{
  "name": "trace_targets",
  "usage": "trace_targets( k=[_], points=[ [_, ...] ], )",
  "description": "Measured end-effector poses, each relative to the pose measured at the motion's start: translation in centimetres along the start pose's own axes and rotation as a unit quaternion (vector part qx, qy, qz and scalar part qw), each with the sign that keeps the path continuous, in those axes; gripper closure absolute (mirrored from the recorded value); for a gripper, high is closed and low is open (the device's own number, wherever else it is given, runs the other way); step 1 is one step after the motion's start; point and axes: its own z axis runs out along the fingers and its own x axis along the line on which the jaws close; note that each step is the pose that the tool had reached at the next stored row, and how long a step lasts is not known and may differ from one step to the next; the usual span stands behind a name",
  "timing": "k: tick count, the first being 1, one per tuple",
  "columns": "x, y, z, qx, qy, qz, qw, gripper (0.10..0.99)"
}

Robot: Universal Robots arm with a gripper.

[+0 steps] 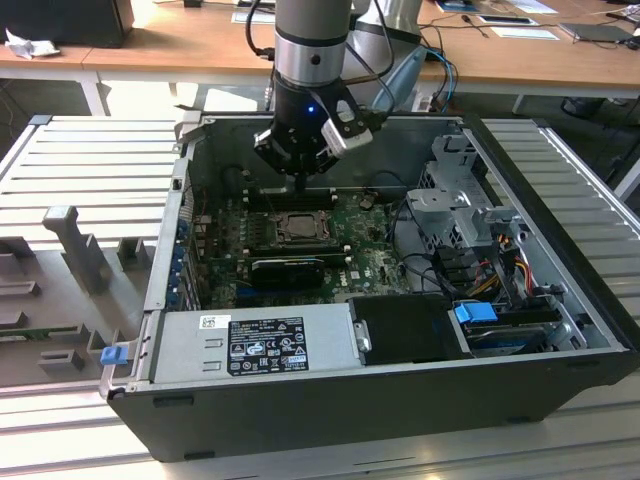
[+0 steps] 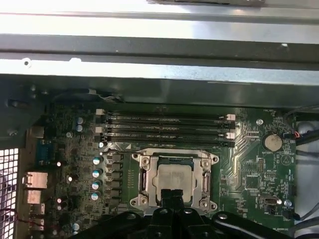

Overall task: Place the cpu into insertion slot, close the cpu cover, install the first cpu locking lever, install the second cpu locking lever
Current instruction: 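Install the first cpu locking lever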

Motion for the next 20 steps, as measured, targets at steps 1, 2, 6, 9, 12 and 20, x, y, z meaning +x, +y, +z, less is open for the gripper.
trace_targets(
  k=[1, 2, 6, 9, 12, 20],
  points=[
    [0.33, 0.01, 0.02, 0.0002, -0.0018, 0.000, 1.0000, 0.980],
    [0.68, 0.03, 0.04, 0.0002, -0.0030, 0.000, 1.0000, 0.980],
    [2.87, 0.12, 0.19, 0.0003, -0.0052, 0.000, 1.0000, 0.980],
    [4.13, 0.20, 0.37, 0.0002, -0.0061, 0.001, 1.0000, 0.980],
    [4.51, 0.26, 0.49, 0.0002, -0.0064, 0.008, 0.9999, 0.980],
    [7.14, 1.14, 1.28, -0.0015, -0.0064, 0.009, 0.9999, 0.980]
  ],
)
